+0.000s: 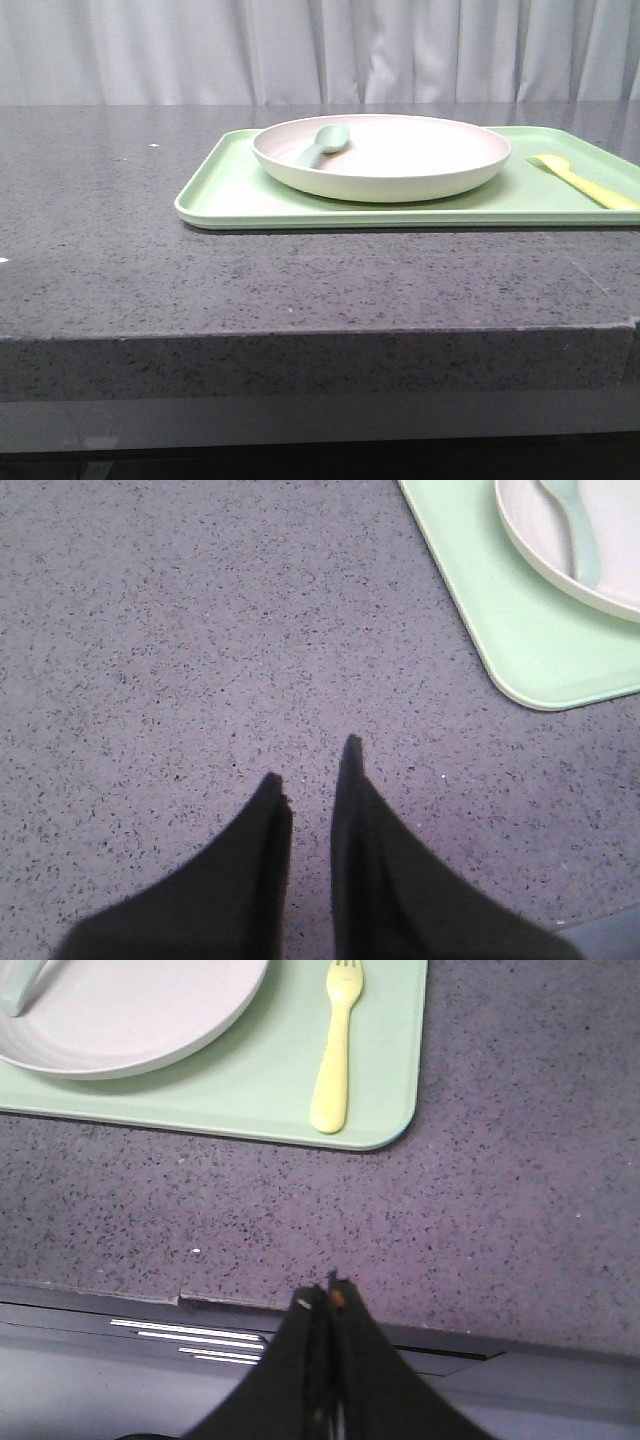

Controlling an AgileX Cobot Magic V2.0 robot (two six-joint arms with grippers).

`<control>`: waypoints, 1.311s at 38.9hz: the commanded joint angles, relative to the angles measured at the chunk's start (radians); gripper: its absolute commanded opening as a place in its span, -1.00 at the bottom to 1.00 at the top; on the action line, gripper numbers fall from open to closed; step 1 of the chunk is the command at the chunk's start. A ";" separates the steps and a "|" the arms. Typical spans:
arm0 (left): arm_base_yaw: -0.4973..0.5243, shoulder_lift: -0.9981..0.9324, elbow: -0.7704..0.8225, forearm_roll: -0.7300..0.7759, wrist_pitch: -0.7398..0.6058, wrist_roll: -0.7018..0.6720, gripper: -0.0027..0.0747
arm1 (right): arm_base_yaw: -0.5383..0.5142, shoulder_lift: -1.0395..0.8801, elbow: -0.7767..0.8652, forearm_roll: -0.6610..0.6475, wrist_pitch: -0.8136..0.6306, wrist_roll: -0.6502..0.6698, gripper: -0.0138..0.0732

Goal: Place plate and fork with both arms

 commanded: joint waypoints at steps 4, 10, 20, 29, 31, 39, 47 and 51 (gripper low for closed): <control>-0.006 -0.003 -0.027 0.006 -0.064 -0.003 -0.98 | 0.001 0.001 -0.024 0.002 -0.054 -0.008 -0.92; -0.006 -0.003 -0.027 0.006 -0.066 -0.003 -0.98 | 0.001 0.001 -0.024 0.002 -0.053 -0.008 -0.92; -0.006 -0.003 -0.024 0.009 -0.075 -0.003 -0.98 | 0.001 0.001 -0.024 0.002 -0.053 -0.008 -0.92; 0.153 -0.161 0.069 -0.035 -0.196 -0.003 -0.98 | 0.001 0.001 -0.024 0.002 -0.052 -0.008 -0.92; 0.217 -0.221 0.104 -0.056 -0.198 -0.003 -0.98 | 0.001 0.001 -0.024 0.002 -0.052 -0.008 -0.92; 0.395 -0.448 0.309 -0.191 -0.330 0.053 -0.98 | 0.001 0.001 -0.024 0.002 -0.052 -0.008 -0.92; 0.434 -0.608 0.527 -0.294 -0.525 0.199 -0.98 | 0.001 0.001 -0.024 0.002 -0.052 -0.008 -0.92; 0.443 -0.677 0.645 -0.281 -0.662 0.199 -0.98 | 0.001 0.001 -0.024 0.002 -0.052 -0.008 -0.92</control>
